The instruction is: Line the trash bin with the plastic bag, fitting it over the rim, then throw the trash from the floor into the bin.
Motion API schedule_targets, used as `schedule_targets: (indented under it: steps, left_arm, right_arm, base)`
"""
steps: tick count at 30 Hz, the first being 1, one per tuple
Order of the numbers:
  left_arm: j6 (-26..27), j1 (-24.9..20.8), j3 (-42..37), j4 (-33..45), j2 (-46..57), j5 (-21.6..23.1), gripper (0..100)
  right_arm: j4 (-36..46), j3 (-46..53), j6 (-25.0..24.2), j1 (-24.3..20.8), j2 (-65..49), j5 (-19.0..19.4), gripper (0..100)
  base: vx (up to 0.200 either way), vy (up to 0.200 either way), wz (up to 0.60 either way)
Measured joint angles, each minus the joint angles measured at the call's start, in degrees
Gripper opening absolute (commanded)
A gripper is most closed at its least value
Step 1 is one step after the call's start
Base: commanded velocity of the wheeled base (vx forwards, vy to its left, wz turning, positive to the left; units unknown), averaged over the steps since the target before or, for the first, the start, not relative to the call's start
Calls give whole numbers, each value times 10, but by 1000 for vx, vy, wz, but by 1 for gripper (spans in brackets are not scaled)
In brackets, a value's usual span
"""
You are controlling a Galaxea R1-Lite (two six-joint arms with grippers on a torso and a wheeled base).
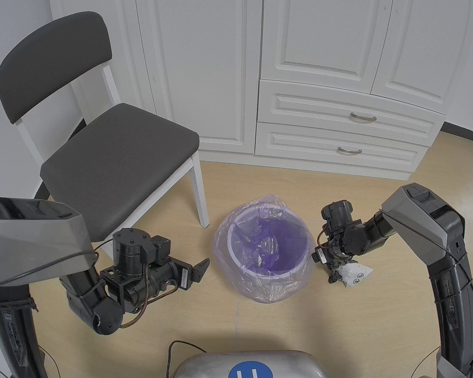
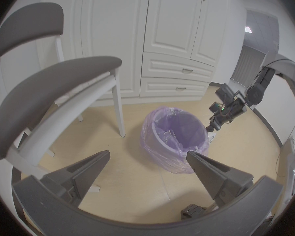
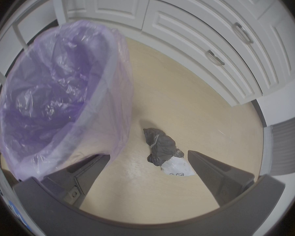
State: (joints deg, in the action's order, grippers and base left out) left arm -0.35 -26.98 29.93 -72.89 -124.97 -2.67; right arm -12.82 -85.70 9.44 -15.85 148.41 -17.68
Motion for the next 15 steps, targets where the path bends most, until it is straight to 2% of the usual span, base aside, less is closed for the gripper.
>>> schedule_targets:
  steps: [3,8,15]
  left_arm:
    - [10,9,50,34,-32,12,100]
    - [24,31,168,149,-81,34,100]
    - [51,64,365,295,-154,70,100]
  right_arm:
    - [-48,36,-15,1,-9,7,100]
    - [-155,106,-24,1,-27,17,100]
    - [-212,143,-29,4,-38,36,100]
  base:
    - [0,0,0]
    - [0,0,0]
    - [0,0,0]
